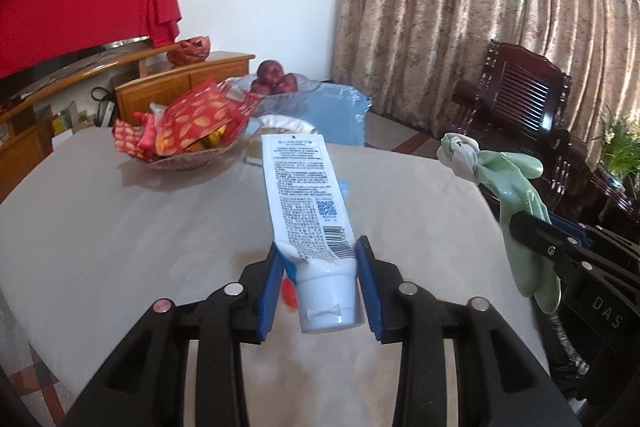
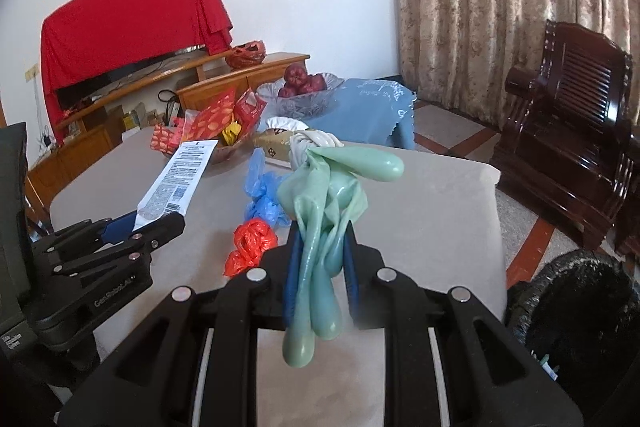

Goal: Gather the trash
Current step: 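Lift the tube and glove and carry them over the black bin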

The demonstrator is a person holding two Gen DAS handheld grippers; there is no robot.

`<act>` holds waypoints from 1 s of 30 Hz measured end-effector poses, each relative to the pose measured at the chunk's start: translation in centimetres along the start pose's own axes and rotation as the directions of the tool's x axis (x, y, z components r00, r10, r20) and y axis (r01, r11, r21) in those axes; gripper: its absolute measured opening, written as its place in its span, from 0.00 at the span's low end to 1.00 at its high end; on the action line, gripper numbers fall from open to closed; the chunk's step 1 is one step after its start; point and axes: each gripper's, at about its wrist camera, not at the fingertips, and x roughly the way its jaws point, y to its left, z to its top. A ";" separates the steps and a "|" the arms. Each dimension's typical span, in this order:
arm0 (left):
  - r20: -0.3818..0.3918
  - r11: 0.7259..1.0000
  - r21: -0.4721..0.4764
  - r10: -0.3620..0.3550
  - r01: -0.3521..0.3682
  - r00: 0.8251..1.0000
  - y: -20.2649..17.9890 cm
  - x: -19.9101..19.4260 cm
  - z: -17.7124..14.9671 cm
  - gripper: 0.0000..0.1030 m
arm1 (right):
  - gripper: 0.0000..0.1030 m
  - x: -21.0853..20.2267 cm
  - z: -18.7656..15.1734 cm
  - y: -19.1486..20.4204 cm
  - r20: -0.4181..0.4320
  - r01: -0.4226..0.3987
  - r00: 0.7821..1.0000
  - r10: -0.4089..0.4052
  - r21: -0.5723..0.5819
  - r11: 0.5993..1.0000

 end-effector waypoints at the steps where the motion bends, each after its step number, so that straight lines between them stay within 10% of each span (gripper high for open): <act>1: 0.005 1.000 0.004 -0.010 0.010 1.000 -0.4 -0.3 0.1 0.35 | 0.18 -0.6 0.0 -0.3 0.007 0.003 1.000 -0.003 0.005 1.000; 30: 0.016 0.944 0.196 -0.275 0.266 0.961 -13.9 -5.1 -0.1 0.35 | 0.18 -12.8 -2.9 -8.7 0.116 0.201 0.970 -0.214 0.117 0.973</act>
